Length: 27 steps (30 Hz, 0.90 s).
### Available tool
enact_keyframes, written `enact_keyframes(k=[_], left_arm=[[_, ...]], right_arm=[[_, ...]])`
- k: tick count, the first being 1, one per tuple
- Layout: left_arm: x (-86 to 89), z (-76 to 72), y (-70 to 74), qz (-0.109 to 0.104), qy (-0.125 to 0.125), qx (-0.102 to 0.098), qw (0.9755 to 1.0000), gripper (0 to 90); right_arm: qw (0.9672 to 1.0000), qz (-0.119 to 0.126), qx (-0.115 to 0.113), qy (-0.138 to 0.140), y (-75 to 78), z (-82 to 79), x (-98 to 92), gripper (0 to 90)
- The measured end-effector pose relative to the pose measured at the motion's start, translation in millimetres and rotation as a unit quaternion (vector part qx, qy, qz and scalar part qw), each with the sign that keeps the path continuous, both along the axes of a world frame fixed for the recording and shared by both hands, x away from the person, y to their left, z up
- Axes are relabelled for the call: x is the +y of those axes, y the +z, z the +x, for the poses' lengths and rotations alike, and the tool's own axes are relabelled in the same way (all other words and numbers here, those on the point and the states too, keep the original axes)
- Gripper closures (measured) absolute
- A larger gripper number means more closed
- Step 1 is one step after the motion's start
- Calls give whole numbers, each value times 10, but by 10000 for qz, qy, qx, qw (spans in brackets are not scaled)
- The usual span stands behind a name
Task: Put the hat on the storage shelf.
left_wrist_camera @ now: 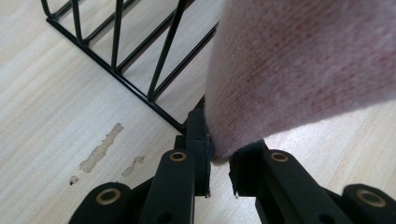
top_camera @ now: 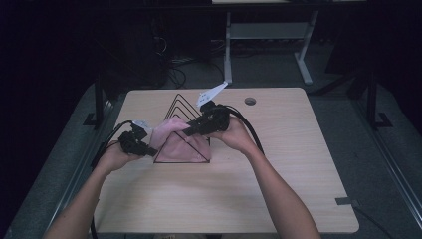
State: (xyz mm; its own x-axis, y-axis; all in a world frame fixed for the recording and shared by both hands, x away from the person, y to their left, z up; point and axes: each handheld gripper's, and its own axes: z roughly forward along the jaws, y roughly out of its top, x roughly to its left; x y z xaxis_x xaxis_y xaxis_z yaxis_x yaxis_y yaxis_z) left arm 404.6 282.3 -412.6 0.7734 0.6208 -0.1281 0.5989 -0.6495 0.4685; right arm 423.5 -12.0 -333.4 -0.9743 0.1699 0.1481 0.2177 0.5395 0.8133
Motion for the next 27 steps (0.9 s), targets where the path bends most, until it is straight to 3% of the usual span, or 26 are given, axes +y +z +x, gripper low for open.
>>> enact_keyframes(k=[5, 10, 17, 27], left_arm=[[32, -1, -21, -56, 12, 0, 10000, 791], [49, 1, -20, -69, 68, -11, 10000, 760], [80, -15, 1, -140, 104, -46, 9998, 687], [137, -83, 87, -266, 134, -195, 9994, 621]], right_arm=[[10000, -33, 14, 51, -11, -5, 13, 722], [10000, -35, -39, 10, -11, -5, 1, 640], [9997, 87, -8, -214, -29, -43, -107, 501], [9976, 310, 27, -621, -14, -84, -384, 411]])
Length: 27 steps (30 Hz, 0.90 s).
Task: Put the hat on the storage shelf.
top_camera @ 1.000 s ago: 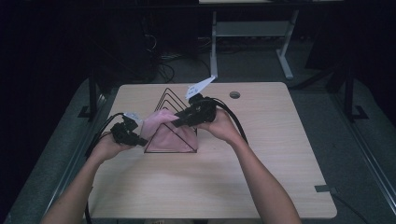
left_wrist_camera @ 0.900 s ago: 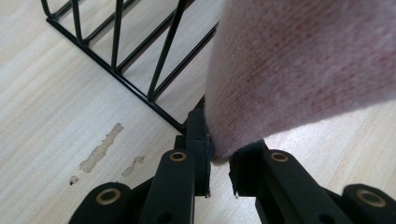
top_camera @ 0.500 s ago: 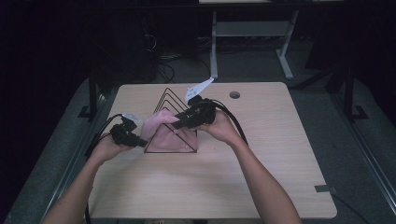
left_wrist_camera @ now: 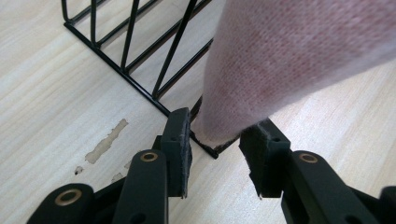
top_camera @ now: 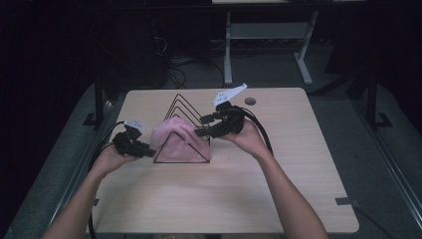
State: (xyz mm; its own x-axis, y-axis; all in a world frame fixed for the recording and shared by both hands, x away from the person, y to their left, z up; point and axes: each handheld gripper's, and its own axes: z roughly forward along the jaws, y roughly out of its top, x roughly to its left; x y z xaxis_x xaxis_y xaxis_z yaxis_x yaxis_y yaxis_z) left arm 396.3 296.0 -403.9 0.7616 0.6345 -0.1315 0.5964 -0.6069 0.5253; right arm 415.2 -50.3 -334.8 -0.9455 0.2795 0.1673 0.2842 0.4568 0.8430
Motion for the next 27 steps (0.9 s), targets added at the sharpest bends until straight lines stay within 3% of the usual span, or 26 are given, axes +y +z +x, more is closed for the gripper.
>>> enact_keyframes(k=[15, 20, 27], left_arm=[[88, -85, 75, -256, 134, -213, 9994, 567], [114, -104, 62, -260, 185, -197, 9993, 541], [147, -159, 59, -454, 291, -243, 9982, 478]], right_arm=[[9988, -37, 54, -493, -65, 11, -445, 338], [9979, -9, 67, -641, -72, -7, -591, 329], [9963, -45, 108, -846, -106, -46, -781, 311]])
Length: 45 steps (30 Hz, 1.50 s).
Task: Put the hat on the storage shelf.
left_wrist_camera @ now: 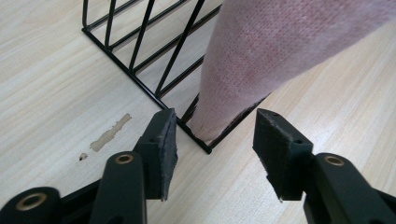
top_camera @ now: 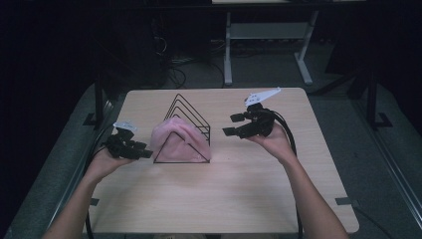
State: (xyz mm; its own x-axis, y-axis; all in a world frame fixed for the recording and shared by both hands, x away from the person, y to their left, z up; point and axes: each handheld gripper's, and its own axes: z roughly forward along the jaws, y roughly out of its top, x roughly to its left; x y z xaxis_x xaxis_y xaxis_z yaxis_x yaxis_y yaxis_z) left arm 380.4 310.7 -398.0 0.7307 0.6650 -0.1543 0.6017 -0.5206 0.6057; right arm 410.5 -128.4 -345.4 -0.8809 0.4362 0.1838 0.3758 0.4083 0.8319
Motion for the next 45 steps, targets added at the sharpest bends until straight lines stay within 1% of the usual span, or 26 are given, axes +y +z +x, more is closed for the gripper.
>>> enact_keyframes(k=[2, 3, 5, 6, 8, 9, 11, 13, 14, 18, 23, 28, 30, 31, 33, 35, 36, 37, 38, 39, 42, 44, 45], left_arm=[[7, -8, 5, -18, -3, 12, 10000, 466], [12, -12, 13, 16, -14, 10, 10000, 458], [19, -28, 27, -29, 17, -21, 10000, 440], [19, -36, 29, -114, 84, -22, 9999, 429], [35, -49, 41, -104, 93, 0, 9999, 405], [38, -64, 40, -139, 124, -24, 9998, 397], [43, -78, 38, -133, 121, -38, 9998, 385], [44, -98, 29, -118, 119, -27, 9999, 380], [37, -112, 21, -170, 167, -27, 9997, 374], [32, -155, 6, -183, 177, -66, 9997, 354], [43, -219, -23, -136, 159, -65, 9998, 339], [68, -289, -57, -242, 283, -82, 9993, 310], [76, -320, -65, -235, 280, -83, 9993, 300], [80, -342, -68, -194, 260, -92, 9994, 300], [80, -376, -77, -185, 262, -120, 9994, 293], [85, -416, -83, -182, 287, -157, 9993, 292], [83, -440, -89, -248, 332, -180, 9990, 291], [94, -458, -91, -217, 310, -204, 9991, 291], [92, -490, -104, -287, 385, -234, 9986, 290], [103, -511, -109, -283, 373, -244, 9986, 287], [108, -571, -136, -391, 450, -285, 9978, 279], [118, -610, -153, -371, 467, -314, 9977, 276], [113, -637, -162, -447, 525, -333, 9971, 273]], right_arm=[[10000, -14, 26, -45, -2, -13, -49, 302], [10000, -26, 24, -67, -2, -25, -76, 302], [9999, -44, 13, -111, -9, -48, -133, 300], [9999, -44, 31, -135, -16, -59, -162, 299], [9998, -72, 33, -183, -37, -76, -225, 297], [9997, -77, 61, -213, -48, -86, -260, 295], [9995, -100, 95, -275, -79, -111, -339, 292], [9993, -87, 123, -351, -107, -131, -394, 288], [9992, -73, 123, -361, -122, -141, -423, 287], [9987, -90, 152, -473, -168, -195, -531, 280], [9979, -166, 233, -585, -222, -259, -658, 271], [9970, -195, 278, -696, -301, -327, -788, 257], [9965, -196, 327, -749, -325, -354, -822, 242], [9962, -221, 308, -779, -342, -372, -843, 238], [9961, -236, 315, -795, -392, -418, -894, 237], [9957, -313, 307, -819, -432, -462, -939, 228], [9953, -327, 317, -850, -459, -491, -970, 228], [9950, -331, 356, -870, -486, -520, -1003, 228], [9947, -343, 365, -893, -521, -546, -1040, 228], [9942, -348, 410, -933, -561, -583, -1086, 228], [9931, -311, 483, -1018, -663, -667, -1199, 228], [9922, -312, 537, -1078, -719, -719, -1248, 228], [9922, -314, 514, -1088, -742, -738, -1272, 228]])
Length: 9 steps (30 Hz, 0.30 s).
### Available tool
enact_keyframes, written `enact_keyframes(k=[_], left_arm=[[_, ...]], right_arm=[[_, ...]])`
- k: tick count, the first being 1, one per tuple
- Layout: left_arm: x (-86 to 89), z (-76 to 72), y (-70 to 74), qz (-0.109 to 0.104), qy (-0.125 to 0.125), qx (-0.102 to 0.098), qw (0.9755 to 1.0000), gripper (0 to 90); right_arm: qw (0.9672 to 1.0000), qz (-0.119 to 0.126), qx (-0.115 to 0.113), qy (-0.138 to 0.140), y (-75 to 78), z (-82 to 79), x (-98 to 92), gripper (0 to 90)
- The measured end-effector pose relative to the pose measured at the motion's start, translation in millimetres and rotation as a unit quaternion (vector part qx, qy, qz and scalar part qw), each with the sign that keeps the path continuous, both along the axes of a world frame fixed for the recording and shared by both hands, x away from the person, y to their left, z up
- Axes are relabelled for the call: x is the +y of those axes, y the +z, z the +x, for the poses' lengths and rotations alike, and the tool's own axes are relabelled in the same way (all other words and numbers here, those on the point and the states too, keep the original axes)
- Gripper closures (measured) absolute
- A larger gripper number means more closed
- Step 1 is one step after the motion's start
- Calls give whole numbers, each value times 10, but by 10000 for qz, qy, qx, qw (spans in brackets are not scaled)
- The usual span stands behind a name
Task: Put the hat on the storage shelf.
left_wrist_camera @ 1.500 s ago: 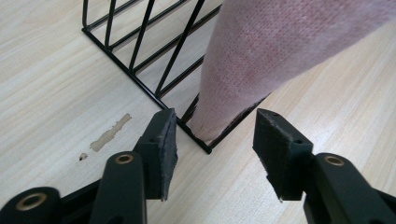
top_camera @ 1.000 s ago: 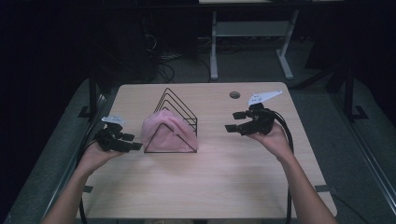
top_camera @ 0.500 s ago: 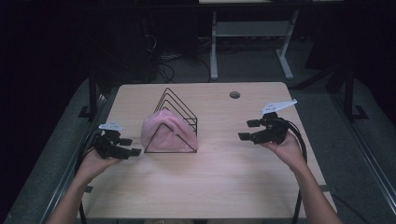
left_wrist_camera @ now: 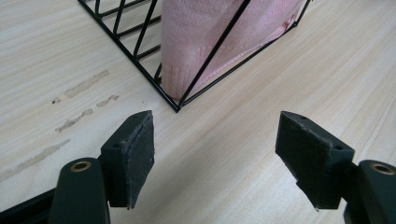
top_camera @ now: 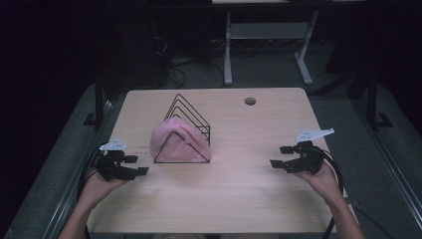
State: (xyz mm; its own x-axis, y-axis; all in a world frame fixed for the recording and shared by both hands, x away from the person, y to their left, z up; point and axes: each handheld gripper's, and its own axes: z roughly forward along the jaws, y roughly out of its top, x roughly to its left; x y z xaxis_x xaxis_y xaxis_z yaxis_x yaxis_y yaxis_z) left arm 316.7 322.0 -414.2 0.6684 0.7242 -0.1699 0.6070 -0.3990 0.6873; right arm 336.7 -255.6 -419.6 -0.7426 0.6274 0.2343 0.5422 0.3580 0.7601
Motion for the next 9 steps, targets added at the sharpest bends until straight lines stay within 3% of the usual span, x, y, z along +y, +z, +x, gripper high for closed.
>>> enact_keyframes(k=[3, 8, 9], left_arm=[[9, -65, -1, -22, 29, -100, 9999, 267], [-34, -213, -48, -408, 228, -271, 9985, 265], [-57, -242, -68, -364, 226, -307, 9986, 265]], right_arm=[[9999, 68, 97, -98, -74, -97, -74, 212], [9995, 235, 13, -192, -157, -322, -171, 191], [9993, 266, 50, -248, -172, -376, -195, 185]])
